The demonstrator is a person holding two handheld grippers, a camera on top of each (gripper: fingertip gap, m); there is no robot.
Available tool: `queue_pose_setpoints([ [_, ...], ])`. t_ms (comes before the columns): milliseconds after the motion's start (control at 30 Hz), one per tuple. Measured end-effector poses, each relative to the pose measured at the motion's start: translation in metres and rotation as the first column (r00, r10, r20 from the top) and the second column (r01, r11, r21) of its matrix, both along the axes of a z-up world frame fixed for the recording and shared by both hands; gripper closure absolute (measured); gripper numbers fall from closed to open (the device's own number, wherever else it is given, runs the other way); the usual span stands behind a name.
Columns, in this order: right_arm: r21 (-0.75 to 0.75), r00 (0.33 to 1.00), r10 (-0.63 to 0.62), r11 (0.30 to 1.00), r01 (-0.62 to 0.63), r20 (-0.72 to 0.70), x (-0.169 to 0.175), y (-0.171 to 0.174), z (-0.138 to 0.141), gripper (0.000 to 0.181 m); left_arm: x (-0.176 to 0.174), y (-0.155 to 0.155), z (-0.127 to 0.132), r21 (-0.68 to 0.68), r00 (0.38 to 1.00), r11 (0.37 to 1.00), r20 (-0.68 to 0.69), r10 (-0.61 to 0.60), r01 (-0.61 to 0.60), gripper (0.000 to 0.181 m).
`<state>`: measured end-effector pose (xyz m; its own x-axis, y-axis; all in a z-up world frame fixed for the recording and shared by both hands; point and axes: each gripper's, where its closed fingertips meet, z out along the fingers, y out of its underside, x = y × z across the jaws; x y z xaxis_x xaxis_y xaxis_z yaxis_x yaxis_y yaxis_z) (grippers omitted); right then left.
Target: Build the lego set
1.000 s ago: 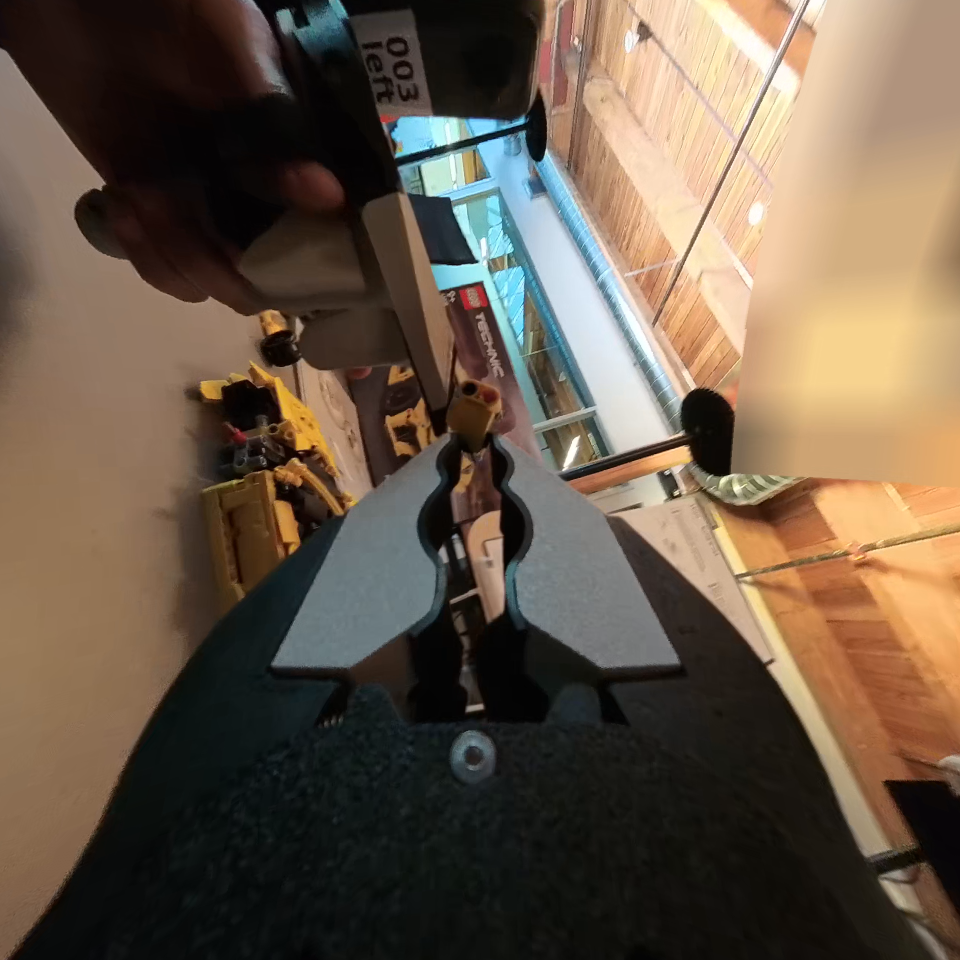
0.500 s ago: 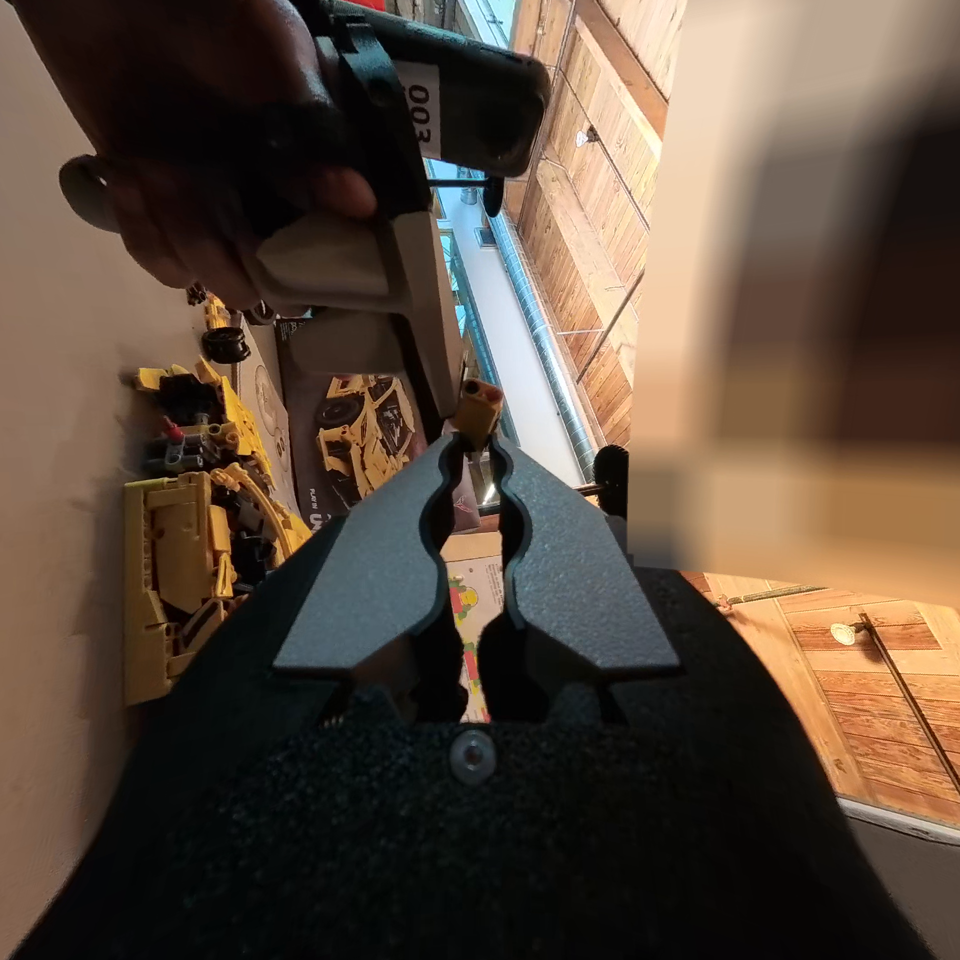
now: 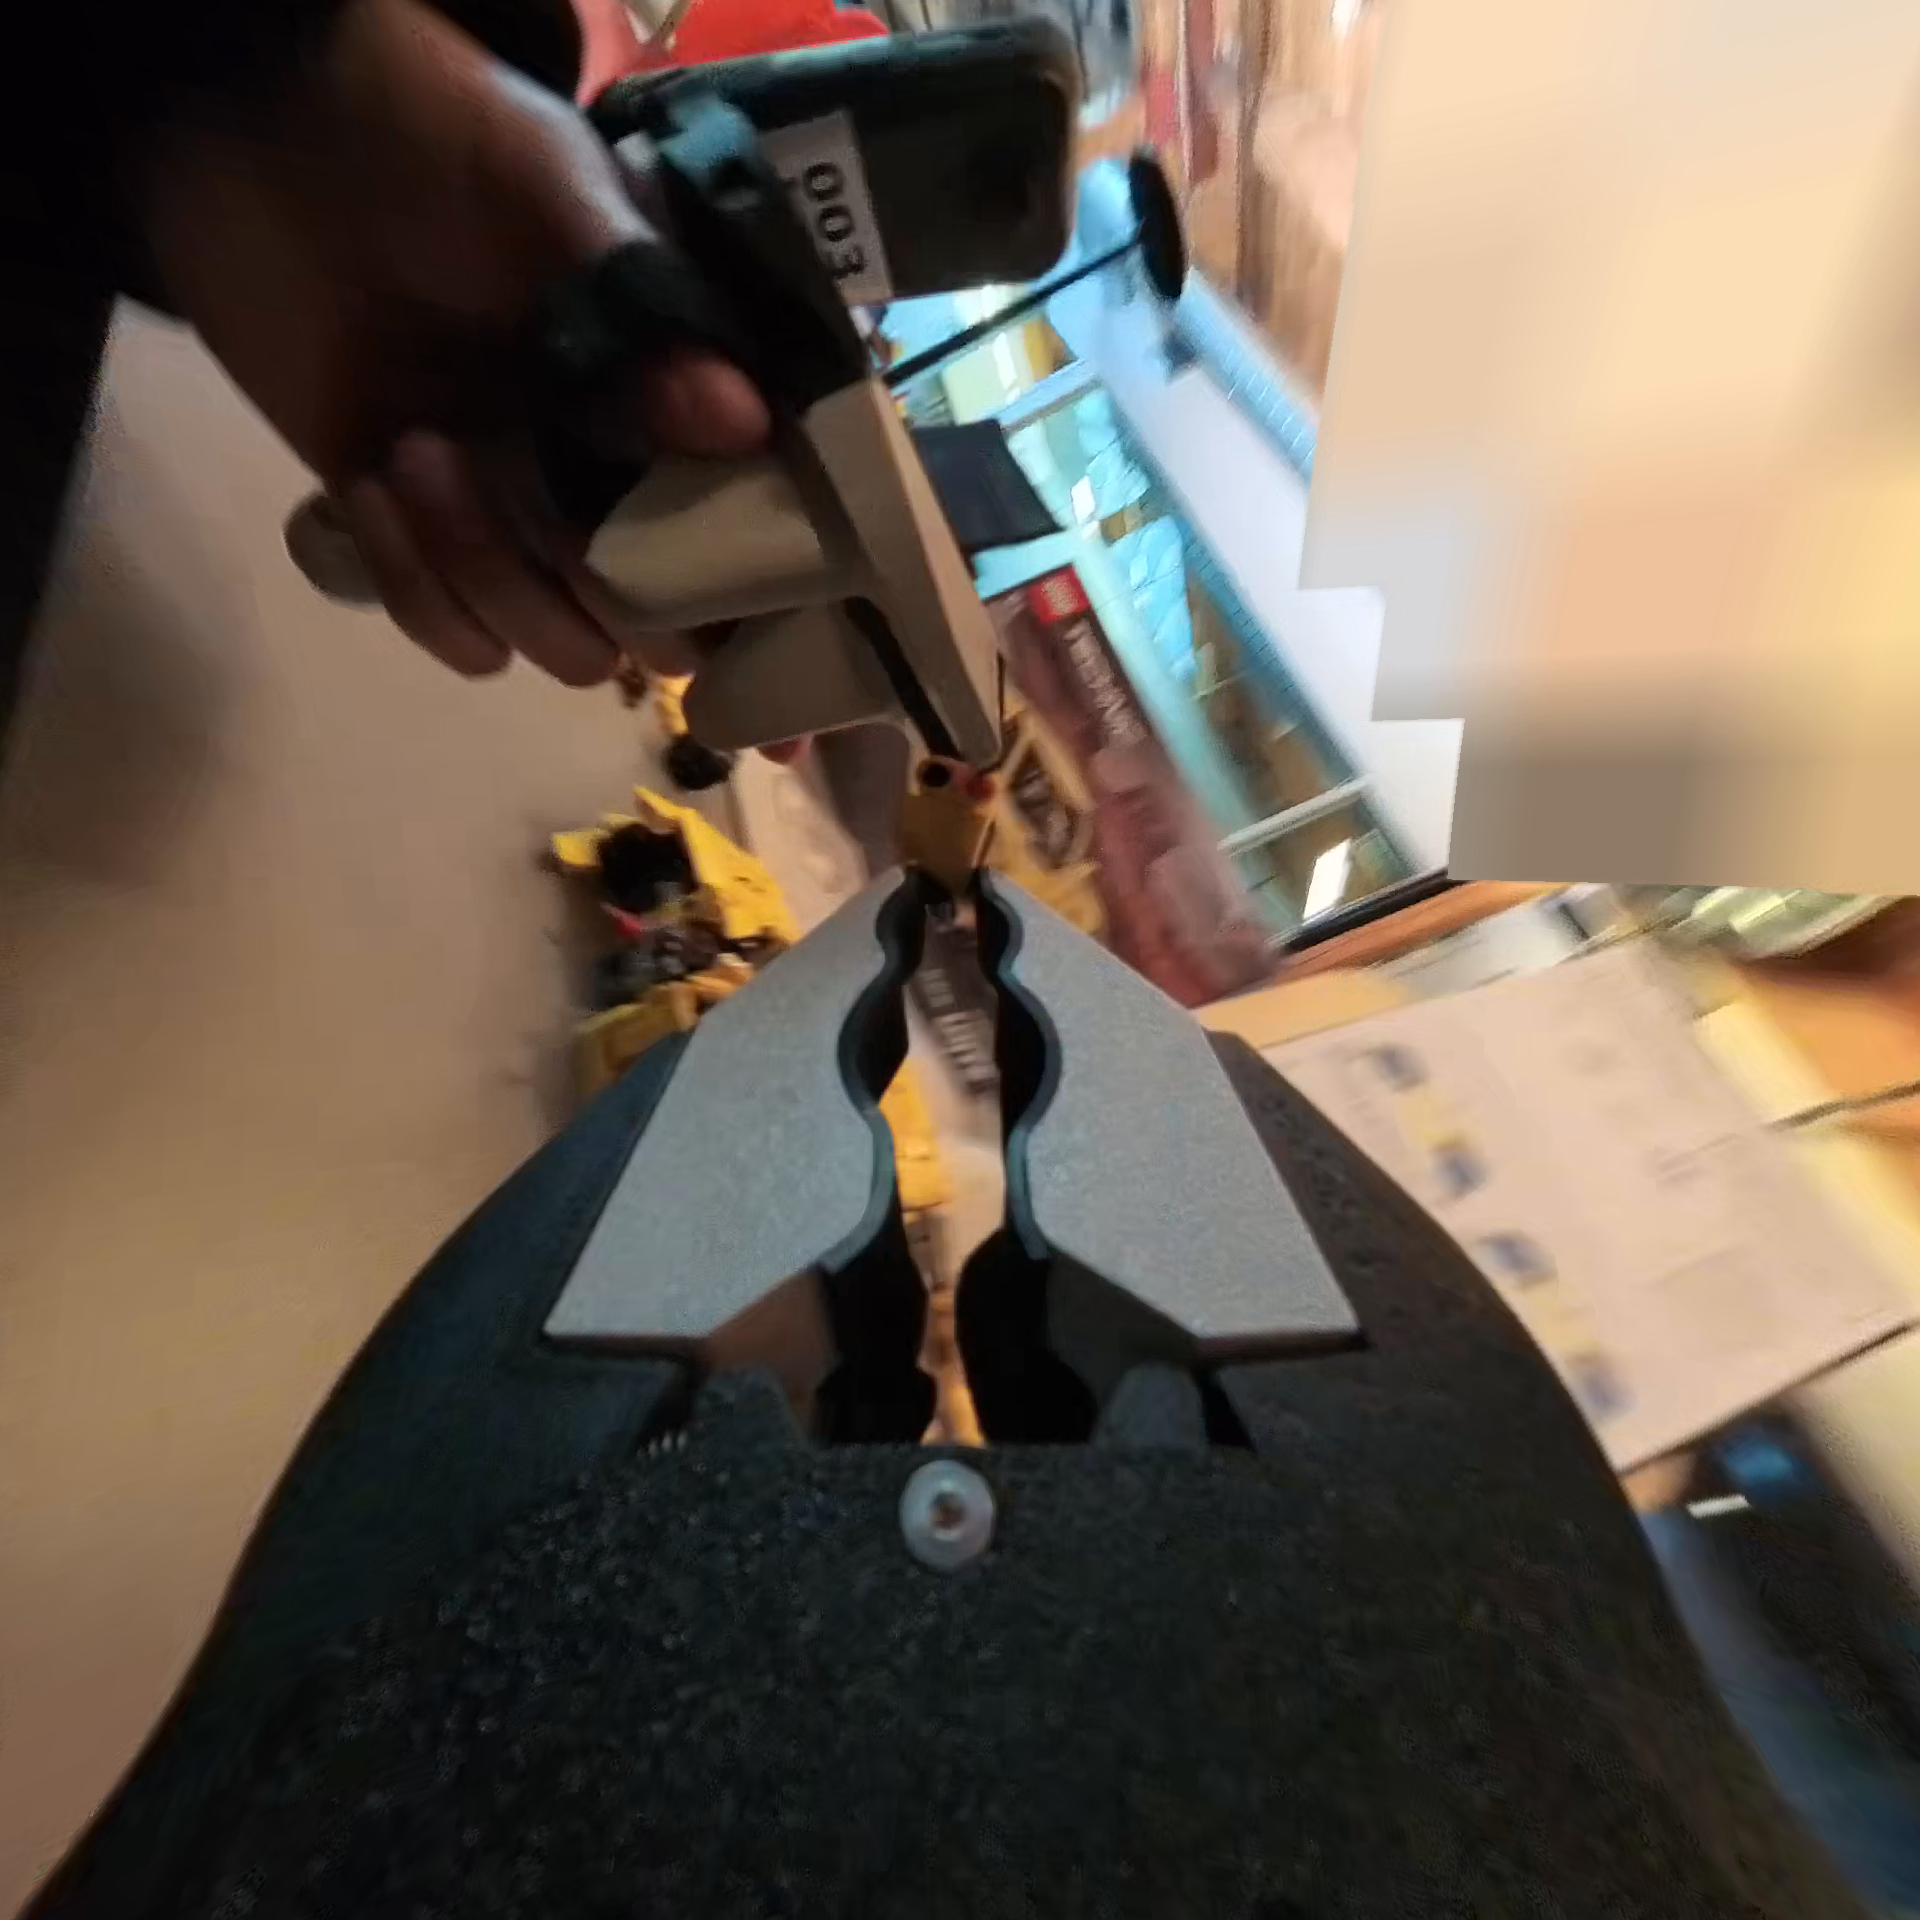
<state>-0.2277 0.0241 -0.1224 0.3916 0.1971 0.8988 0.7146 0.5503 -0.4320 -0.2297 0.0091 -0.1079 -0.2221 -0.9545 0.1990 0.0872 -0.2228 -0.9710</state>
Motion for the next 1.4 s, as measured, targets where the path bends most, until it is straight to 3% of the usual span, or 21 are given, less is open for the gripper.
queue_pose_setpoints([
  [67,-0.165,0.996,-0.004,0.986,-0.011,-0.094,0.0,0.003,-0.008,0.174,0.001,0.006,-0.003,-0.085,1.0,0.996,-0.017,-0.018,0.016,0.158],
  [133,-0.221,0.992,-0.028,0.975,0.001,-0.121,0.001,0.004,-0.011,0.174,0.001,0.011,-0.003,-0.152,0.999,0.988,-0.016,-0.029,0.027,0.16],
  [233,-0.164,0.994,-0.047,0.986,0.031,-0.098,0.003,0.005,-0.008,0.174,-0.001,0.014,-0.005,-0.211,0.999,0.976,-0.02,-0.051,0.046,0.171],
  [733,-0.143,0.994,-0.069,0.988,0.057,-0.08,0.005,0.004,-0.007,0.175,0.005,0.009,-0.018,-0.17,0.995,0.985,-0.085,-0.053,0.038,0.155],
  [1067,-0.113,0.993,-0.018,0.994,0.005,-0.118,0.001,-0.004,0.003,0.175,-0.002,0.003,-0.008,-0.392,0.977,0.899,-0.001,-0.212,0.195,0.157],
  [1400,-0.108,0.992,-0.014,0.994,0.0,-0.129,0.001,-0.005,0.005,0.175,0.001,0.0,-0.014,-0.337,0.979,0.924,-0.036,-0.202,0.179,0.158],
])
